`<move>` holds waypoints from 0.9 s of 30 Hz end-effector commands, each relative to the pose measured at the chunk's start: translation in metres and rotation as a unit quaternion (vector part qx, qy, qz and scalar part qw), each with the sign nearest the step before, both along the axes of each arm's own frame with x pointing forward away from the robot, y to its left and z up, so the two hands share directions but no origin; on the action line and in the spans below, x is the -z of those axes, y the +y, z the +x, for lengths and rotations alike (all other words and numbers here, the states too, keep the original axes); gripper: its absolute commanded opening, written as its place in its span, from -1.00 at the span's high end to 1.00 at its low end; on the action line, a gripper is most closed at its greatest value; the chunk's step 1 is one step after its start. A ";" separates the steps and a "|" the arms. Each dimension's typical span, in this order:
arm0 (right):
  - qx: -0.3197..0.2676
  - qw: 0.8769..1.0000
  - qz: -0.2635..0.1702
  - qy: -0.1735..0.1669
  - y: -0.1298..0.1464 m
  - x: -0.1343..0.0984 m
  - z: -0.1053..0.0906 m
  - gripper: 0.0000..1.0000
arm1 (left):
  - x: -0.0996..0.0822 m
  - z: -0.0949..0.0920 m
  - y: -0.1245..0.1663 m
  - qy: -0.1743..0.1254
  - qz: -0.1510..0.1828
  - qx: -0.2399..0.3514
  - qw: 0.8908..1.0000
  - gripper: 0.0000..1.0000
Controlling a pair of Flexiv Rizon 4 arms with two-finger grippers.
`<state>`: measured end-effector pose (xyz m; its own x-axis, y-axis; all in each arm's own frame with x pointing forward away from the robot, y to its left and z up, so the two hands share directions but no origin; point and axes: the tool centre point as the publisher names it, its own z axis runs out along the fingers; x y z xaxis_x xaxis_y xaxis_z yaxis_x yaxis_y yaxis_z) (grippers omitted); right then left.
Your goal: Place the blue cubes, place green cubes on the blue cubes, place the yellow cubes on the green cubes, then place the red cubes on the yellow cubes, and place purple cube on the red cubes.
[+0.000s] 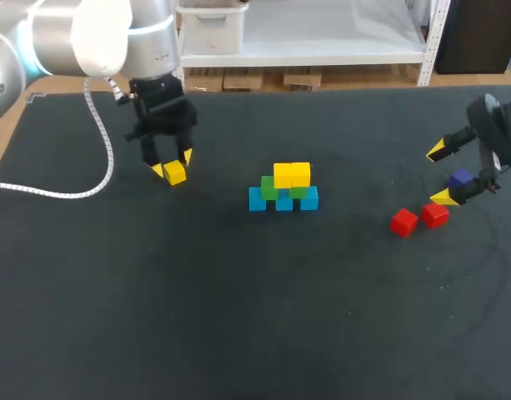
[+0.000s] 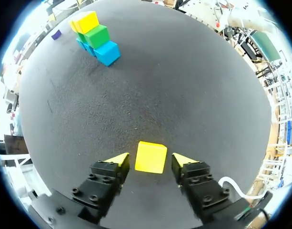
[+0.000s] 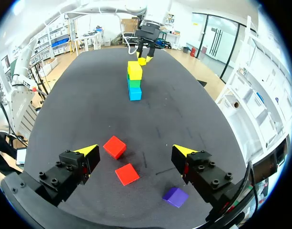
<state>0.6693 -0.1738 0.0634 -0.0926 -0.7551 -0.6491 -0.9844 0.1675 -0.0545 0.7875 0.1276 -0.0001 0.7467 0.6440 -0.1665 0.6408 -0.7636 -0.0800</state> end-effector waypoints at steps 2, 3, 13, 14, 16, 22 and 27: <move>0.000 1.000 0.001 -0.001 0.000 0.000 0.000 -1.00 | 0.000 0.002 -0.003 0.001 0.000 -0.001 1.000 -0.29; 0.000 1.000 0.001 -0.001 0.000 0.000 0.000 -1.00 | 0.000 0.002 -0.004 0.001 0.000 -0.001 1.000 -0.26; 0.000 1.000 0.001 -0.001 0.000 0.000 0.000 -1.00 | 0.002 -0.006 -0.006 0.006 -0.006 -0.008 1.000 0.23; 0.000 1.000 0.001 -0.001 0.000 0.000 0.000 -1.00 | 0.002 -0.007 -0.005 0.007 -0.007 -0.010 1.000 0.40; 0.000 1.000 0.001 -0.001 0.000 0.000 0.000 -1.00 | 0.003 -0.009 -0.005 0.008 -0.009 -0.017 1.000 1.00; 0.000 1.000 0.001 -0.001 0.000 0.000 0.000 -1.00 | -0.003 -0.012 -0.003 0.011 -0.022 -0.051 0.998 1.00; 0.000 1.000 0.001 -0.001 0.000 0.000 0.000 -1.00 | -0.019 -0.017 -0.002 0.015 -0.035 -0.113 0.993 1.00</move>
